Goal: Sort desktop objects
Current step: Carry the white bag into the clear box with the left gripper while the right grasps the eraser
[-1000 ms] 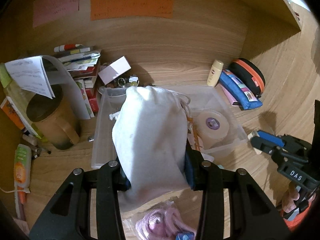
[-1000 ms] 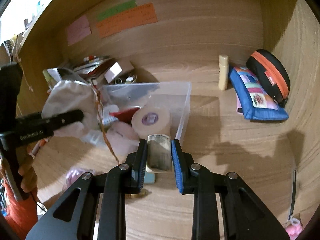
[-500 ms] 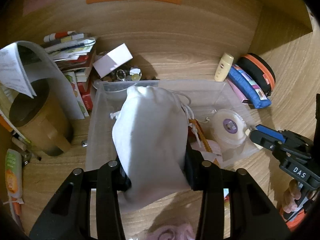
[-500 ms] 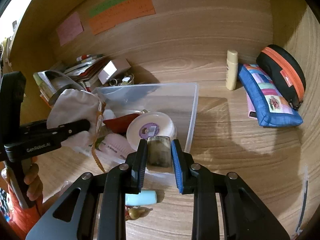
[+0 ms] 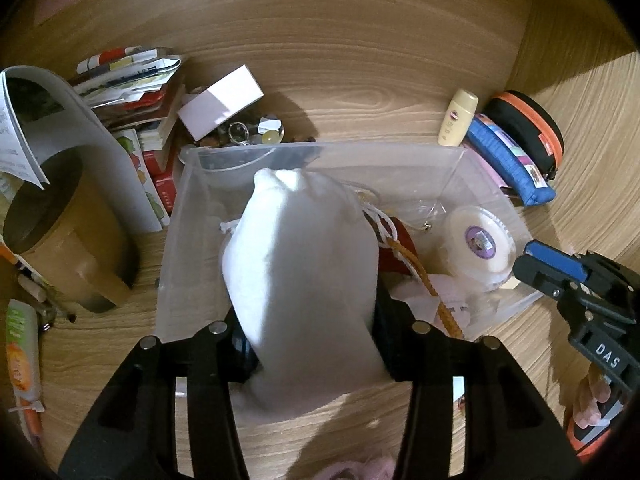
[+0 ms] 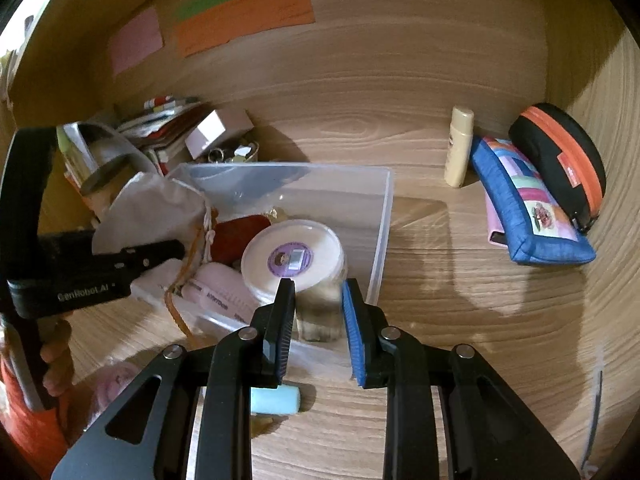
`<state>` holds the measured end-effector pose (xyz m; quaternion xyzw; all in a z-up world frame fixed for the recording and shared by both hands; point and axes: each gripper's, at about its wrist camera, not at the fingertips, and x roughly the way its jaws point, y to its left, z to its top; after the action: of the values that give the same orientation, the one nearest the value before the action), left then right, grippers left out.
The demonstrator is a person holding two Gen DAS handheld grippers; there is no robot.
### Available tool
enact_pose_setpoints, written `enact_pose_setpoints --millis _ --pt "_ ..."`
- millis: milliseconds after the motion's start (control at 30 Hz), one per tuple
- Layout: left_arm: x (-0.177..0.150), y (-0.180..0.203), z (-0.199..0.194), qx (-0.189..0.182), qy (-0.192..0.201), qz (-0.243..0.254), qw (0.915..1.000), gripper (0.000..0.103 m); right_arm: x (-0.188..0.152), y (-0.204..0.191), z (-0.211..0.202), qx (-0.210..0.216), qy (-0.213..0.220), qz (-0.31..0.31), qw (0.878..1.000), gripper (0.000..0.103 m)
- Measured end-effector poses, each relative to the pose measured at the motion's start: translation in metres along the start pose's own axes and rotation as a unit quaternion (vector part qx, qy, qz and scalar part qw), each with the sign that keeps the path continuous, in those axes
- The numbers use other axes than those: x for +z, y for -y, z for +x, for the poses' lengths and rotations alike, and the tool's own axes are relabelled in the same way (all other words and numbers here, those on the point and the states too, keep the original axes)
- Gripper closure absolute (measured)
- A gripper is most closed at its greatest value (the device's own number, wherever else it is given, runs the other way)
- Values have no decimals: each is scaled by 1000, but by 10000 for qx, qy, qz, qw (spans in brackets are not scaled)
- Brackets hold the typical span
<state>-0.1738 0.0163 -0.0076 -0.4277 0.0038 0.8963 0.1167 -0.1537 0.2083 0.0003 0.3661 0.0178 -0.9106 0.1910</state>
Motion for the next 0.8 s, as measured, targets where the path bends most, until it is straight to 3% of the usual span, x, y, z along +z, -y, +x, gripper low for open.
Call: enact_pose_setpoints --millis 200,267,333,467,667,767,800 --pt "-2 2 -8 63 37 38 10000 49 -3 0 -6 -37 -7 -46 10000 81" --pt "-4 2 -16 81 118 63 9999 40 -3 0 -9 -11 -13 -27 10000 78" --pt "-5 1 -24 85 213 65 9997 33 -4 -1 -14 42 15 -29 10000 72" --pt "-8 0 -41 121 375 64 9992 28 -6 -6 -26 -47 201 -79 9998 45" --pt "-18 2 -66 189 504 86 9985 26 -10 -10 -42 -21 293 -46 9996 35" --pt "-26 3 -76 216 555 78 9982 11 -16 -11 -46 4 284 4 9996 35" --pt "-30 4 -79 240 587 78 9980 11 -18 -11 -46 22 264 15 9996 35"
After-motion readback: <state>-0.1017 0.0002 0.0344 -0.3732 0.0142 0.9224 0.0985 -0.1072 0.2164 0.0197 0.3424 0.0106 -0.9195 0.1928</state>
